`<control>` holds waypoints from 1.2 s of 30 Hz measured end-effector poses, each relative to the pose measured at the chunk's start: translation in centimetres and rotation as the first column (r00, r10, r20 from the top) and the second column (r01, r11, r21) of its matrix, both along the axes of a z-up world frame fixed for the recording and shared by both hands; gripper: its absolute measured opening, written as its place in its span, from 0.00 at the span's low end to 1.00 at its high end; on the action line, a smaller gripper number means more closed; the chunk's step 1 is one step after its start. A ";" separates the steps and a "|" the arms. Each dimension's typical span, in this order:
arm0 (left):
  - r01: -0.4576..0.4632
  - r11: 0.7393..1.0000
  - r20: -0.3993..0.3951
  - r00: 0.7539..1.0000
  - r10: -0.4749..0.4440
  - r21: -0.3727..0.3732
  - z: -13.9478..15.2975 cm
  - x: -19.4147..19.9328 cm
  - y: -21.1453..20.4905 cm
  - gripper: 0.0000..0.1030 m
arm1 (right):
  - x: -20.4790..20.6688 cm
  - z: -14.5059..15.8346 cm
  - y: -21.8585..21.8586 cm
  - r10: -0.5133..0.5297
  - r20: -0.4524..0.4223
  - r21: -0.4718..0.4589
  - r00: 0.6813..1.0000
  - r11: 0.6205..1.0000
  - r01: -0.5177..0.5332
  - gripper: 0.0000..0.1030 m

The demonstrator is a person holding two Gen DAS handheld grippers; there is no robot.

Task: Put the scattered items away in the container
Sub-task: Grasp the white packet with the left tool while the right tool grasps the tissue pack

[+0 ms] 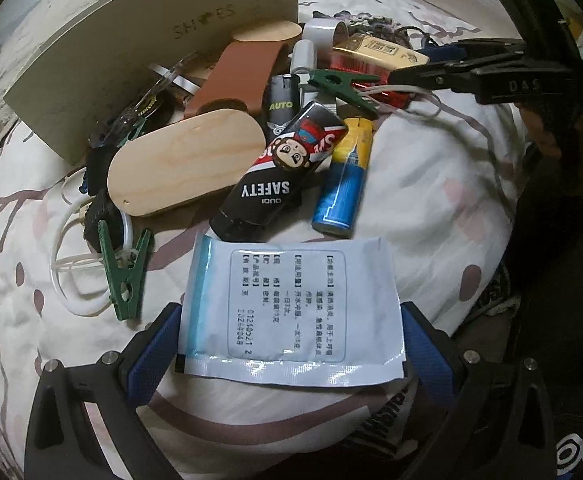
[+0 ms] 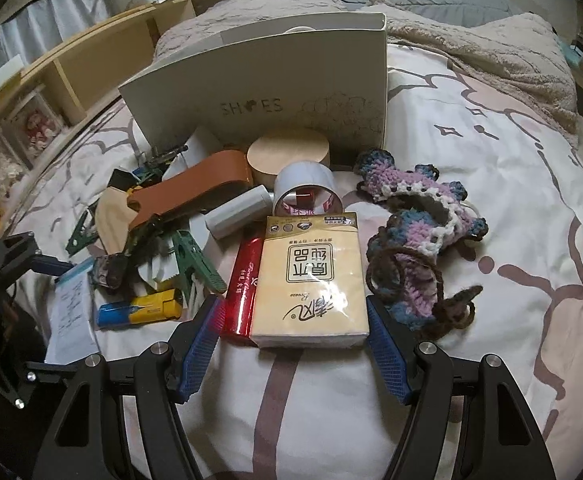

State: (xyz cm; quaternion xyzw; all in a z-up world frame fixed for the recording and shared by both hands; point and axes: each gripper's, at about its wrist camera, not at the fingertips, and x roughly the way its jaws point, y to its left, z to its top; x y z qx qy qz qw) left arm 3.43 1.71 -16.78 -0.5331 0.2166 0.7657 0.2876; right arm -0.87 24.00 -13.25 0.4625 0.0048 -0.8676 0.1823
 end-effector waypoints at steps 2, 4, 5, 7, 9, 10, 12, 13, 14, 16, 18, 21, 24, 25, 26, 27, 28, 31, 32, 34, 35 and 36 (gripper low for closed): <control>-0.015 1.000 0.006 1.000 0.015 0.015 0.0 -0.3 -0.1 1.00 | -0.1 -0.1 0.0 -0.006 -0.002 0.000 1.000 1.000 0.006 0.69; -0.031 0.999 0.014 0.999 0.031 0.031 0.0 -0.7 -0.3 1.00 | -0.3 -0.1 -0.1 -0.014 -0.001 -0.001 1.000 1.000 0.014 0.69; -0.036 0.999 0.015 0.999 0.036 0.035 0.0 -0.8 -0.3 1.00 | -0.5 -0.1 -0.1 -0.020 -0.001 -0.002 1.000 1.000 0.020 0.69; -0.046 0.998 0.013 0.999 0.045 0.035 -0.1 -1.1 -0.3 1.00 | -0.7 -0.1 -0.3 -0.027 -0.002 -0.001 1.000 1.000 0.027 0.69; -0.043 0.999 0.002 0.999 0.043 0.027 -0.3 -1.0 -0.2 1.00 | -0.8 -0.1 -0.4 -0.033 -0.006 -0.001 0.999 0.999 0.033 0.69; -0.039 0.999 -0.013 0.999 0.039 0.021 -0.3 -1.0 0.0 1.00 | -0.9 -0.1 -0.5 -0.033 -0.007 0.000 0.999 0.999 0.033 0.69; -0.035 0.999 -0.024 0.999 0.036 0.014 -0.4 -1.0 0.2 1.00 | -0.9 -0.1 -0.5 -0.033 -0.013 0.007 0.999 0.999 0.033 0.69; -0.033 0.999 -0.027 0.999 0.033 0.014 -0.5 -1.1 0.2 1.00 | -0.9 -0.1 -0.5 -0.034 -0.017 0.010 0.999 0.999 0.034 0.64; -0.033 0.999 -0.029 0.999 0.033 0.016 -0.5 -1.1 0.2 1.00 | -0.8 -0.1 -0.5 -0.038 -0.020 0.015 0.999 0.999 0.038 0.57; -0.044 0.999 -0.025 0.999 0.045 0.028 -0.4 -1.3 0.0 0.98 | -0.8 -0.1 -0.2 -0.051 -0.026 0.024 0.998 0.998 0.051 0.52; -0.054 0.998 -0.024 0.998 0.055 0.038 -0.3 -1.5 -0.2 0.95 | -0.8 -0.1 0.2 -0.057 -0.015 0.003 0.998 0.998 0.057 0.52; -0.055 0.998 -0.025 0.998 0.056 0.039 -0.3 -1.5 -0.3 0.92 | -0.6 0.0 0.3 -0.054 -0.018 -0.004 0.998 0.999 0.054 0.52; -0.065 0.997 -0.019 0.998 0.066 0.045 -0.4 -1.7 -0.5 0.92 | -0.4 0.1 0.1 -0.046 -0.025 0.001 0.999 0.999 0.046 0.52; -0.074 0.996 -0.004 0.997 0.075 0.051 -0.5 -1.9 -0.6 0.91 | -0.4 0.1 0.1 -0.045 -0.027 0.004 0.999 0.999 0.045 0.52; -0.085 0.995 0.012 0.996 0.085 0.057 -0.6 -2.1 -0.9 0.92 | -0.3 0.1 0.1 -0.045 -0.029 0.004 0.999 0.999 0.045 0.52; -0.100 0.993 0.031 0.995 0.098 0.066 -0.7 -2.4 -1.1 0.92 | -0.3 0.2 0.2 -0.047 -0.028 0.003 0.998 0.999 0.047 0.52; -0.120 0.990 0.053 0.992 0.116 0.078 -0.8 -2.7 -1.5 0.92 | -0.3 0.2 0.3 -0.051 -0.028 0.000 0.998 0.999 0.051 0.52; -0.151 0.983 0.090 0.986 0.142 0.103 -0.7 -2.9 -2.0 0.92 | -0.3 0.2 0.5 -0.060 -0.027 -0.003 0.998 0.998 0.060 0.52; -0.157 0.982 0.099 0.984 0.146 0.108 -0.8 -3.1 -2.2 0.92 | -0.3 0.2 0.6 -0.062 -0.026 -0.004 0.998 0.998 0.062 0.52; -0.171 0.978 0.117 0.981 0.157 0.123 -0.9 -2.8 -2.5 0.93 | -0.2 0.2 0.6 -0.065 -0.027 -0.006 0.998 0.998 0.065 0.52; -0.180 0.975 0.123 0.979 0.164 0.130 -1.0 -3.0 -2.6 0.93 | -0.2 0.3 0.6 -0.065 -0.027 -0.006 0.998 0.998 0.065 0.52; -0.184 0.974 0.124 0.978 0.168 0.134 -0.7 -2.5 -2.2 0.93 | -0.2 0.3 0.6 -0.065 -0.028 -0.006 0.997 0.998 0.065 0.52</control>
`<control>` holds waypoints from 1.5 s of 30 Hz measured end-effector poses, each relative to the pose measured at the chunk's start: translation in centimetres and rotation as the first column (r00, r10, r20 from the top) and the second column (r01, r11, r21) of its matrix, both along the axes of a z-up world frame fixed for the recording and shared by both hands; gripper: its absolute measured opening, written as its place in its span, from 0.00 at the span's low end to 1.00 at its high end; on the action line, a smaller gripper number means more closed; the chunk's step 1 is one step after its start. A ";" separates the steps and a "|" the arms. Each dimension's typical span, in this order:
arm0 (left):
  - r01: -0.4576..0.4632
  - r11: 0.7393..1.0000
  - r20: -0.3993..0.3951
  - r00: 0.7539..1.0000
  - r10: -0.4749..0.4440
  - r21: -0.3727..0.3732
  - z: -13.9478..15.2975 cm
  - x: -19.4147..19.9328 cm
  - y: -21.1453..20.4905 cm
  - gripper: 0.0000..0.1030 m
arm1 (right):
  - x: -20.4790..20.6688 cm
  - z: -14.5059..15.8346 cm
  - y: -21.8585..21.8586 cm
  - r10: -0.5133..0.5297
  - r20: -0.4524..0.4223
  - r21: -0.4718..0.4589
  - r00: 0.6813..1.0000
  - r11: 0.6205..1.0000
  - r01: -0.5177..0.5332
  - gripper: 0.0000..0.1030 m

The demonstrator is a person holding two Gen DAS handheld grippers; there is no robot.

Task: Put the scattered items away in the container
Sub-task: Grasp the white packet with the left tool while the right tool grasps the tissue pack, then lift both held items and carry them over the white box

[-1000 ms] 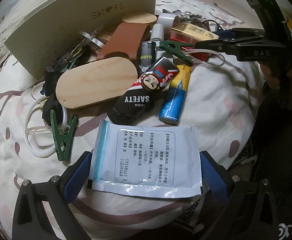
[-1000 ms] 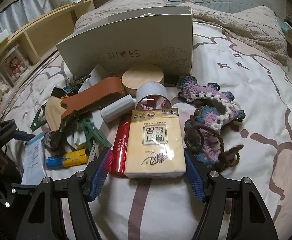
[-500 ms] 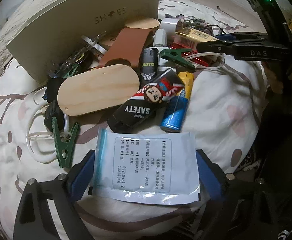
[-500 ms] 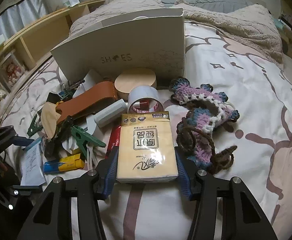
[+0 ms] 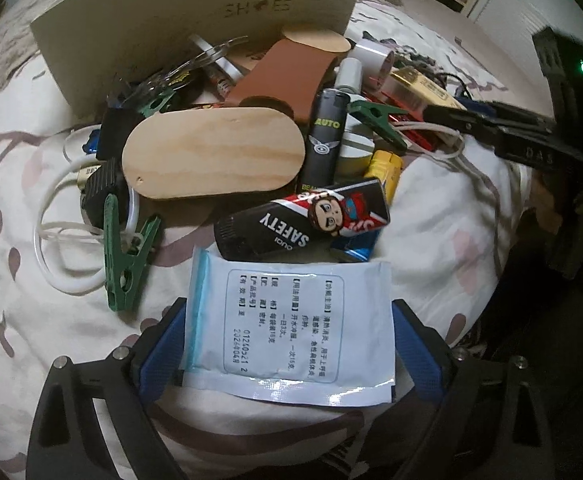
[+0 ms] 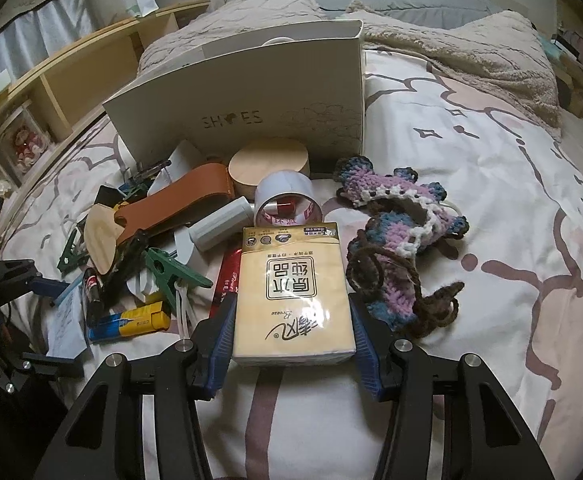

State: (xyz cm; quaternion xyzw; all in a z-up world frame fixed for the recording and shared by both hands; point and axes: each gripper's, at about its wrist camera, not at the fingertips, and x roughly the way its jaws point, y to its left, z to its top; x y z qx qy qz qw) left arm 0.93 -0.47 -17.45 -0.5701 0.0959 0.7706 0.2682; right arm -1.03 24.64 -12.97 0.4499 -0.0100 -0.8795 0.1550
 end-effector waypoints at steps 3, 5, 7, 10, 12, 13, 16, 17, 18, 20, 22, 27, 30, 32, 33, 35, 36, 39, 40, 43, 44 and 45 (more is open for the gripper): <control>0.022 1.000 -0.032 0.999 -0.022 -0.013 0.4 1.3 0.3 0.92 | 0.0 0.0 0.0 0.000 0.000 -0.003 1.000 1.000 0.000 0.52; 0.024 0.999 -0.056 0.998 -0.026 -0.034 0.5 1.8 0.3 0.89 | 0.1 0.0 0.1 0.000 -0.001 -0.004 1.000 1.000 0.000 0.52; 0.011 0.999 -0.073 0.997 -0.014 -0.037 0.7 1.5 0.0 0.81 | 0.1 0.1 0.1 -0.003 -0.002 -0.006 1.000 1.000 0.003 0.52; -0.011 1.000 -0.093 0.996 0.009 -0.022 1.0 1.4 -0.1 0.72 | 0.2 0.2 0.3 -0.009 -0.008 -0.006 1.000 1.000 0.009 0.52; -0.024 1.000 -0.101 0.995 0.022 -0.016 1.1 1.3 -0.1 0.70 | 0.3 0.3 0.5 -0.008 -0.011 -0.011 1.000 1.000 0.007 0.52; -0.028 1.000 -0.104 0.994 0.027 -0.011 1.1 1.2 0.0 0.69 | 0.3 0.4 0.5 -0.006 -0.013 -0.013 1.000 1.000 0.006 0.52; -0.029 1.000 -0.119 0.992 0.028 -0.004 1.4 1.2 0.2 0.67 | 0.6 0.8 0.5 -0.008 -0.030 -0.015 1.000 1.000 0.007 0.52; -0.029 1.000 -0.125 0.992 0.029 -0.003 1.5 1.2 0.4 0.67 | 0.6 0.9 0.5 -0.009 -0.034 -0.017 0.999 1.000 0.008 0.52; -0.029 1.000 -0.130 0.991 0.028 -0.001 1.6 1.2 0.4 0.66 | 0.6 1.0 0.5 -0.010 -0.036 -0.018 0.999 1.000 0.009 0.52; -0.031 0.999 -0.133 0.991 0.032 0.006 1.8 1.4 0.5 0.66 | 0.7 1.0 0.6 -0.014 -0.039 -0.019 0.999 1.000 0.013 0.52; -0.048 0.999 -0.123 0.991 0.051 0.022 1.8 1.4 0.4 0.66 | 0.7 1.0 0.7 -0.019 -0.038 -0.023 0.999 1.000 0.019 0.52; -0.076 0.995 -0.131 0.988 0.083 0.058 2.6 1.6 -0.2 0.66 | 0.8 1.4 1.1 -0.032 -0.046 -0.032 0.998 0.999 0.031 0.52; -0.087 0.993 -0.148 0.984 0.098 0.081 3.4 1.5 -0.4 0.66 | 0.6 2.0 1.2 -0.035 -0.058 -0.038 0.998 0.999 0.033 0.52; -0.088 0.992 -0.164 0.981 0.102 0.089 4.0 1.3 -0.5 0.66 | 0.3 2.7 1.1 -0.031 -0.075 -0.035 0.997 0.999 0.029 0.52; -0.088 0.992 -0.170 0.980 0.103 0.091 4.2 1.1 -0.5 0.66 | 0.2 3.1 1.1 -0.028 -0.085 -0.030 0.996 0.999 0.026 0.52; -0.090 0.991 -0.186 0.977 0.106 0.096 4.8 0.8 -0.6 0.66 | -0.1 4.3 0.8 -0.017 -0.113 -0.016 0.993 1.000 0.015 0.52; -0.088 0.992 -0.194 0.975 0.105 0.096 5.1 0.6 -0.6 0.66 | -0.3 4.9 0.7 -0.010 -0.126 -0.012 0.992 1.000 0.009 0.52; -0.080 0.993 -0.235 0.967 0.098 0.085 6.4 -0.1 -0.4 0.66 | -0.9 6.7 0.2 0.012 -0.169 0.002 0.986 1.000 -0.012 0.52; -0.078 0.993 -0.244 0.965 0.096 0.085 6.8 -0.3 -0.3 0.66 | -1.1 7.3 0.0 0.017 -0.182 0.003 0.983 1.000 -0.017 0.52; -0.065 0.994 -0.287 0.954 0.088 0.089 8.4 -1.1 0.2 0.66 | -1.9 9.3 -0.7 0.035 -0.226 0.008 0.973 0.999 -0.034 0.52; -0.058 0.994 -0.305 0.949 0.083 0.090 9.0 -1.2 0.3 0.66 | -2.3 10.2 -1.2 0.044 -0.243 0.011 0.969 0.999 -0.043 0.52; -0.052 0.995 -0.321 0.944 0.078 0.090 9.6 -1.3 0.5 0.66 | -2.6 10.8 -1.5 0.050 -0.254 0.013 0.966 0.999 -0.048 0.52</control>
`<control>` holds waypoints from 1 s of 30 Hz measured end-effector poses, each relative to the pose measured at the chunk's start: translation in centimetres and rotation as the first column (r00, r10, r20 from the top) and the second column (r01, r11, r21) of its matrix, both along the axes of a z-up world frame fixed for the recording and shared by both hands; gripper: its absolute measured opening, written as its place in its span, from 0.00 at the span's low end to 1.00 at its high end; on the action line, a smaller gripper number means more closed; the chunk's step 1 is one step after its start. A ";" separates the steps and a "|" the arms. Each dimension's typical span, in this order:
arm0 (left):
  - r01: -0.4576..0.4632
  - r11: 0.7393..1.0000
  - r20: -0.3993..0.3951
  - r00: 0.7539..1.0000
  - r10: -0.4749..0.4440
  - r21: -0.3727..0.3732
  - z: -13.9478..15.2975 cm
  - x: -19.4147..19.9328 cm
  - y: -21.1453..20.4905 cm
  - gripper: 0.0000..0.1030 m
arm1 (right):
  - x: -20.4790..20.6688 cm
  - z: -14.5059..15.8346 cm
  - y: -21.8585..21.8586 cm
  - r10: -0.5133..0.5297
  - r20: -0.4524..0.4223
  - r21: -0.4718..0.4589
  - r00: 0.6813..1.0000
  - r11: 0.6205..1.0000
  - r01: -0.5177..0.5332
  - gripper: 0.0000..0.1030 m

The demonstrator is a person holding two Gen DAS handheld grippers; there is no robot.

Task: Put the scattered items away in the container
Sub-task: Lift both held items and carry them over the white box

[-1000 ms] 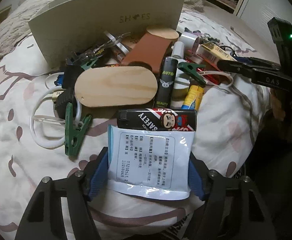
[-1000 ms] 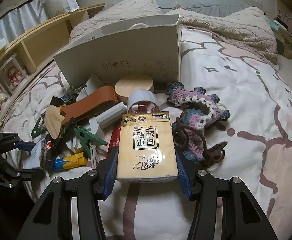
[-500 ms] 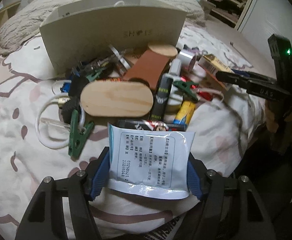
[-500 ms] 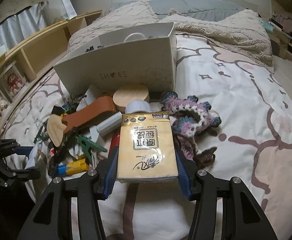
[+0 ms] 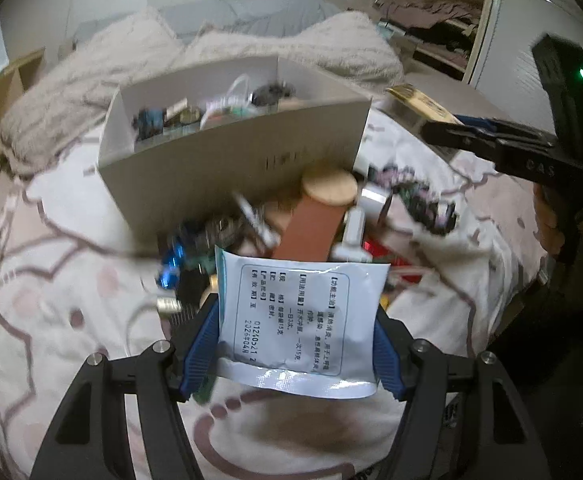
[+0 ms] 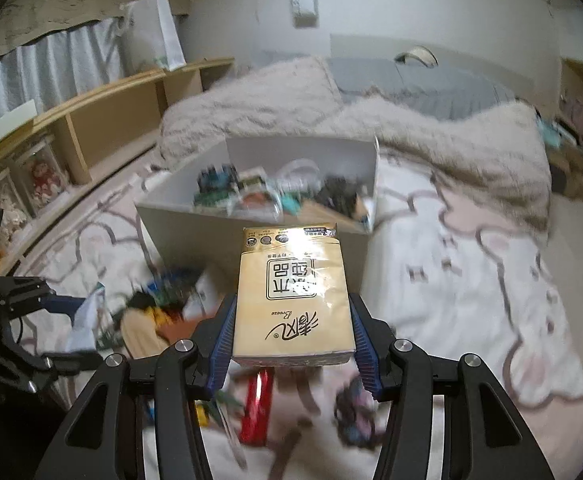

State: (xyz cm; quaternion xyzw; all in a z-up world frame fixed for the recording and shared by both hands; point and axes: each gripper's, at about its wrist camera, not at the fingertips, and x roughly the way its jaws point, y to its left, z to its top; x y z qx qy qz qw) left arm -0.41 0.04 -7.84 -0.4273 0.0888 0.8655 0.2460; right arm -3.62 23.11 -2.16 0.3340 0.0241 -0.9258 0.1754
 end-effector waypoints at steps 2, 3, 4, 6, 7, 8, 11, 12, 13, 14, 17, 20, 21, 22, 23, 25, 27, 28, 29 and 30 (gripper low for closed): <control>0.006 1.000 -0.027 1.000 -0.006 -0.001 1.1 -0.2 0.2 0.66 | -0.6 1.3 -0.6 0.016 -0.023 -0.001 1.000 1.000 -0.016 0.52; 0.013 1.000 -0.044 0.999 -0.013 -0.004 1.7 -0.3 0.4 0.66 | -0.9 2.0 -0.9 0.025 -0.029 -0.011 0.999 1.000 -0.025 0.52; 0.015 1.000 -0.053 0.999 -0.015 -0.008 1.9 -0.4 0.6 0.66 | -1.2 2.5 -1.1 0.034 -0.030 -0.023 0.999 0.999 -0.035 0.52; 0.011 1.000 -0.074 0.997 -0.012 -0.007 2.8 -0.6 0.8 0.66 | -1.8 3.5 -1.8 0.049 -0.031 -0.035 0.998 0.998 -0.050 0.52; 0.013 1.000 -0.080 0.997 -0.013 0.000 3.3 -0.7 0.8 0.66 | -2.0 3.9 -2.1 0.055 -0.034 -0.033 0.998 0.998 -0.056 0.52; 0.014 1.000 -0.087 0.996 -0.013 0.003 3.7 -0.8 0.9 0.66 | -2.3 4.3 -2.4 0.059 -0.039 -0.028 0.998 0.998 -0.060 0.52; 0.007 1.000 -0.110 0.994 -0.007 0.002 4.4 -1.0 0.8 0.66 | -3.8 5.8 -3.6 0.061 -0.050 -0.020 0.997 0.998 -0.062 0.52; 0.002 1.000 -0.112 0.994 -0.002 0.004 4.6 -1.2 0.7 0.66 | -4.2 6.2 -3.9 0.062 -0.054 -0.021 0.997 0.998 -0.063 0.52; -0.004 1.000 -0.113 0.994 0.005 0.005 4.8 -1.3 0.6 0.66 | -4.7 6.8 -4.2 0.060 -0.060 -0.016 0.996 0.998 -0.061 0.52; -0.009 1.000 -0.115 0.993 0.010 0.004 5.0 -1.4 0.6 0.66 | -5.1 7.2 -4.4 0.059 -0.066 -0.008 0.996 0.998 -0.060 0.52; -0.020 1.000 -0.131 0.991 0.019 -0.008 5.5 -1.6 0.5 0.66 | -6.0 8.3 -5.2 0.062 -0.087 0.020 0.994 0.998 -0.061 0.52; -0.035 0.999 -0.151 0.988 0.033 -0.011 6.1 -1.9 0.4 0.66 | -6.9 9.1 -5.9 0.066 -0.094 0.051 0.993 0.997 -0.062 0.52; -0.041 0.999 -0.156 0.987 0.039 -0.008 6.3 -2.1 0.3 0.66 | -7.1 9.3 -6.1 0.068 -0.099 0.064 0.993 0.996 -0.062 0.52; -0.049 0.999 -0.161 0.986 0.047 -0.004 6.5 -2.3 0.2 0.66 | -7.3 9.5 -6.4 0.071 -0.105 0.080 0.992 0.995 -0.063 0.52; -0.057 0.998 -0.166 0.985 0.057 0.000 6.6 -2.6 0.1 0.66 | -7.5 9.6 -6.6 0.074 -0.109 0.091 0.991 0.994 -0.064 0.52; -0.075 0.997 -0.174 0.982 0.075 0.009 6.9 -3.2 -0.2 0.66 | -7.9 9.9 -6.9 0.073 -0.118 0.105 0.990 0.993 -0.060 0.52; -0.106 0.994 -0.199 0.974 0.107 0.015 7.3 -3.9 -0.3 0.66 | -8.3 10.2 -7.2 0.070 -0.126 0.115 0.990 0.992 -0.055 0.52; -0.118 0.993 -0.212 0.970 0.117 0.010 7.4 -4.2 -0.3 0.66 | -8.5 10.3 -7.3 0.067 -0.130 0.115 0.989 0.992 -0.052 0.52; -0.127 0.992 -0.220 0.967 0.126 0.008 7.4 -4.5 -0.3 0.66 | -8.8 10.5 -7.5 0.065 -0.135 0.109 0.989 0.993 -0.051 0.52; -0.140 0.990 -0.223 0.965 0.139 0.012 7.6 -5.1 -0.3 0.66 | -9.1 10.6 -7.5 0.065 -0.135 0.103 0.989 0.993 -0.052 0.52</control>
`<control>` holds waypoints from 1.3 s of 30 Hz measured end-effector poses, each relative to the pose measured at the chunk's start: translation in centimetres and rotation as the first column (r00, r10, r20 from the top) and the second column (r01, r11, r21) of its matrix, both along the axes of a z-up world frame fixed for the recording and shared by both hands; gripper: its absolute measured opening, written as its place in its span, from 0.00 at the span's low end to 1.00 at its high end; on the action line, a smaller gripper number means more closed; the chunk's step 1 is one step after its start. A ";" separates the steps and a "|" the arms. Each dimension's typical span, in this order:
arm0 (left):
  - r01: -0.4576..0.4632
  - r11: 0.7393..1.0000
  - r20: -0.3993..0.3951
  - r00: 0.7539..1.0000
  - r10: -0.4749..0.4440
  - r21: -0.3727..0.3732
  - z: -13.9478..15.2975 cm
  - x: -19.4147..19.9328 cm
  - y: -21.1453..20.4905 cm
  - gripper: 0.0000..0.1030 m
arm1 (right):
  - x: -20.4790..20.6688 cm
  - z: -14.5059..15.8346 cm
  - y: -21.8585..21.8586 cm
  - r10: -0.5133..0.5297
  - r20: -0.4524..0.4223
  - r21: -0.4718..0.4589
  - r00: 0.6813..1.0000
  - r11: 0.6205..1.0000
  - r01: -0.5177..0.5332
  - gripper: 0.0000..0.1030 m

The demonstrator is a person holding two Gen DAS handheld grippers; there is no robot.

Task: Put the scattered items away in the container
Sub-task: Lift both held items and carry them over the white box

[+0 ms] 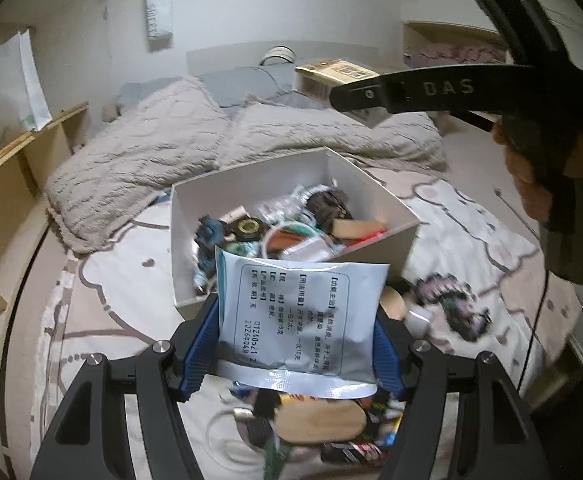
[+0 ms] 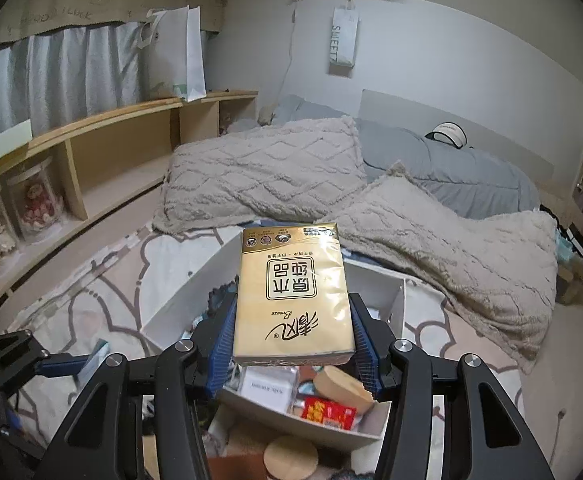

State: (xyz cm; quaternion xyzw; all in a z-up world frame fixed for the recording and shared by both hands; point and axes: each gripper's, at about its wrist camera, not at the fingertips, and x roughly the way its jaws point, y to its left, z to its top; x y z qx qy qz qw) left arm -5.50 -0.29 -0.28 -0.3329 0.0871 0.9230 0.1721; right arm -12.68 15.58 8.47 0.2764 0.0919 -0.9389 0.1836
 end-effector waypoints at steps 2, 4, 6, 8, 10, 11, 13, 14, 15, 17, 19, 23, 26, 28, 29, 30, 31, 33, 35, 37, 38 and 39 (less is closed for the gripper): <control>-0.017 1.000 -0.002 1.000 0.017 0.013 0.1 -0.8 -0.3 0.66 | -0.5 0.1 -0.1 0.003 0.003 -0.013 1.000 1.000 -0.003 0.52; -0.036 0.999 -0.005 0.999 0.037 0.028 0.4 -1.7 -0.5 0.66 | -1.0 0.0 -0.3 0.000 0.006 -0.005 1.000 1.000 0.000 0.52; -0.045 0.998 -0.013 0.999 0.046 0.035 0.7 -2.4 -0.6 0.66 | -1.5 0.0 -0.6 -0.003 -0.001 0.016 1.000 1.000 0.003 0.52; -0.061 0.997 -0.032 0.998 0.063 0.042 1.3 -3.1 -0.9 0.66 | -2.0 0.2 -0.5 -0.011 -0.007 0.014 1.000 1.000 0.011 0.52; -0.078 0.995 -0.044 0.996 0.081 0.061 1.8 -3.7 -1.3 0.66 | -2.6 0.2 -0.4 -0.022 0.001 -0.001 1.000 1.000 0.022 0.52; -0.087 0.994 -0.047 0.995 0.091 0.072 2.1 -4.0 -1.6 0.66 | -3.0 0.2 -0.2 -0.037 0.006 -0.010 0.999 0.999 0.037 0.52; -0.106 0.991 -0.059 0.992 0.111 0.086 2.6 -4.6 -2.1 0.66 | -3.8 0.0 0.1 -0.063 0.014 -0.015 0.998 0.998 0.063 0.52; -0.114 0.990 -0.065 0.991 0.120 0.089 2.9 -4.9 -2.4 0.66 | -4.2 -0.1 0.1 -0.073 0.019 -0.017 0.997 0.997 0.073 0.52; -0.122 0.988 -0.070 0.989 0.129 0.092 3.1 -5.2 -2.7 0.66 | -4.5 -0.3 0.2 -0.080 0.027 -0.020 0.996 0.997 0.080 0.52; -0.144 0.985 -0.076 0.985 0.152 0.100 3.4 -5.8 -3.5 0.66 | -5.0 -0.6 0.3 -0.090 0.040 -0.022 0.995 0.996 0.091 0.52; -0.164 0.980 -0.078 0.982 0.174 0.111 3.7 -6.5 -4.1 0.66 | -5.4 -0.9 0.1 -0.097 0.048 -0.016 0.994 0.995 0.098 0.52; -0.184 0.975 -0.072 0.978 0.194 0.121 3.8 -7.9 -4.5 0.66 | -6.1 -1.2 0.2 -0.114 0.066 -0.022 0.991 0.993 0.115 0.52; -0.188 0.976 -0.053 0.979 0.195 0.111 3.6 -9.0 -4.6 0.66 | -6.6 -1.2 0.7 -0.135 0.078 -0.028 0.988 0.990 0.138 0.52; -0.193 0.975 -0.037 0.979 0.199 0.111 3.5 -9.8 -4.9 0.66 | -6.9 -1.1 1.2 -0.157 0.089 -0.040 0.984 0.986 0.161 0.52; -0.198 0.974 -0.033 0.979 0.203 0.108 3.5 -10.1 -5.0 0.66 | -7.1 -1.1 1.4 -0.163 0.097 -0.049 0.982 0.985 0.168 0.52; -0.205 0.973 -0.030 0.977 0.209 0.102 3.4 -10.4 -5.1 0.66 | -7.2 -1.2 1.6 -0.168 0.106 -0.059 0.980 0.983 0.175 0.52; -0.209 0.973 -0.028 0.977 0.212 0.096 3.4 -10.5 -5.2 0.66 | -7.4 -1.3 1.8 -0.171 0.119 -0.070 0.978 0.981 0.180 0.52; -0.216 0.973 -0.020 0.976 0.219 0.086 3.2 -10.8 -5.3 0.66 | -7.7 -1.7 2.0 -0.184 0.136 -0.074 0.974 0.978 0.195 0.52; -0.221 0.972 -0.011 0.975 0.222 0.077 2.8 -11.0 -5.4 0.66 | -8.1 -2.3 2.1 -0.198 0.156 -0.067 0.968 0.975 0.211 0.52; -0.223 0.972 -0.001 0.975 0.224 0.076 2.6 -11.1 -5.4 0.66 | -8.4 -2.8 2.2 -0.210 0.176 -0.058 0.962 0.973 0.223 0.52; -0.225 0.971 0.008 0.974 0.225 0.080 2.4 -11.1 -5.4 0.66 | -8.6 -3.1 2.2 -0.220 0.192 -0.049 0.956 0.971 0.233 0.52; -0.225 0.971 0.013 0.974 0.225 0.082 2.3 -11.2 -5.4 0.66 | -8.8 -3.3 2.3 -0.228 0.202 -0.044 0.952 0.969 0.242 0.52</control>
